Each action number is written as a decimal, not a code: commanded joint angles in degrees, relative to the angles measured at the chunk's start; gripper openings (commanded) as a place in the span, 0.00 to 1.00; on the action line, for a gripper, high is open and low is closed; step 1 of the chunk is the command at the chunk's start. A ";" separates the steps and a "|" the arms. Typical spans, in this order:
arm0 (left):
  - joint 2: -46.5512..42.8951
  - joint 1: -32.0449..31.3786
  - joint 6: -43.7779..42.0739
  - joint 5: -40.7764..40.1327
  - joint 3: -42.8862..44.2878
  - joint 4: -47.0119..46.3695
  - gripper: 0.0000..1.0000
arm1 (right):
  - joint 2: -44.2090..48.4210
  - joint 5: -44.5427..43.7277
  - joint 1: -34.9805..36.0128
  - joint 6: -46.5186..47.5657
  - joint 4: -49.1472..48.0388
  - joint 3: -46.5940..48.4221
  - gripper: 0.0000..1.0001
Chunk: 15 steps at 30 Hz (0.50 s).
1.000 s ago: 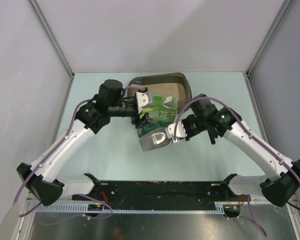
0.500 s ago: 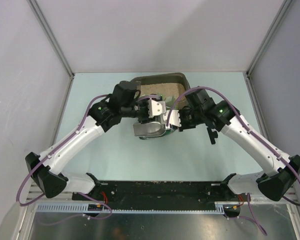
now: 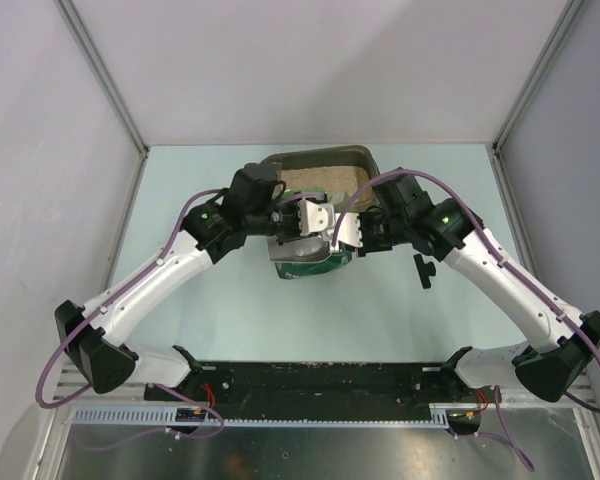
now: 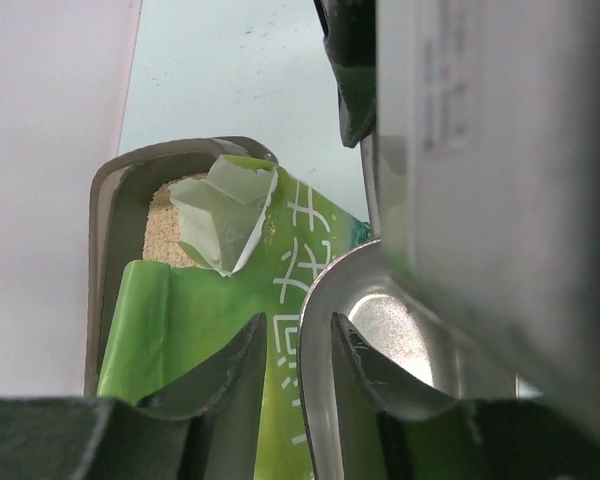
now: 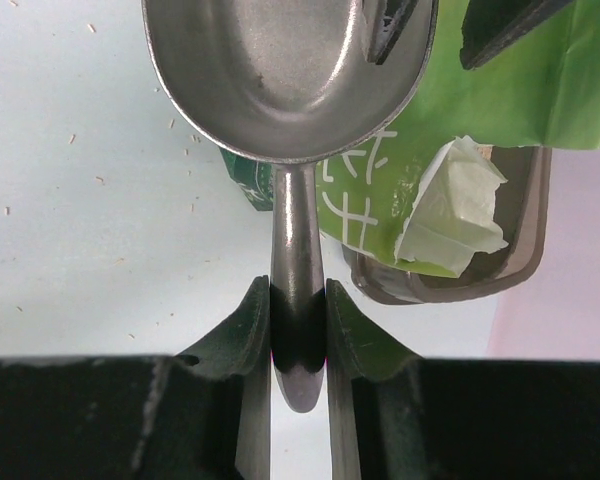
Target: Fill the litter box with clean litter
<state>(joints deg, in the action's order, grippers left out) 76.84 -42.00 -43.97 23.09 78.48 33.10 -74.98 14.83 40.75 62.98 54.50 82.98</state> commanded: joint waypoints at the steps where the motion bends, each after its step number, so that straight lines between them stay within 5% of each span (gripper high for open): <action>1: 1.20 -0.19 -1.21 -0.77 -0.34 0.30 0.31 | 1.85 0.90 0.29 -0.49 -3.70 4.12 0.00; 8: 1.74 -0.19 0.37 0.73 -0.34 0.21 0.00 | 2.91 2.04 -1.46 -2.42 -6.07 3.59 0.00; 12: 1.56 -0.02 3.96 -1.03 0.53 0.21 0.47 | 4.40 2.22 -1.73 -1.37 -6.77 3.07 0.00; 15: 0.07 1.38 5.11 0.54 0.71 0.12 0.53 | 4.84 2.22 -1.64 -0.76 -6.07 2.98 0.00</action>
<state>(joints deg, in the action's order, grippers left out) 77.89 -41.98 -41.78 23.92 78.50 31.62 -74.28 14.39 38.94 62.43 54.04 83.07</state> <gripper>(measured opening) 0.487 0.239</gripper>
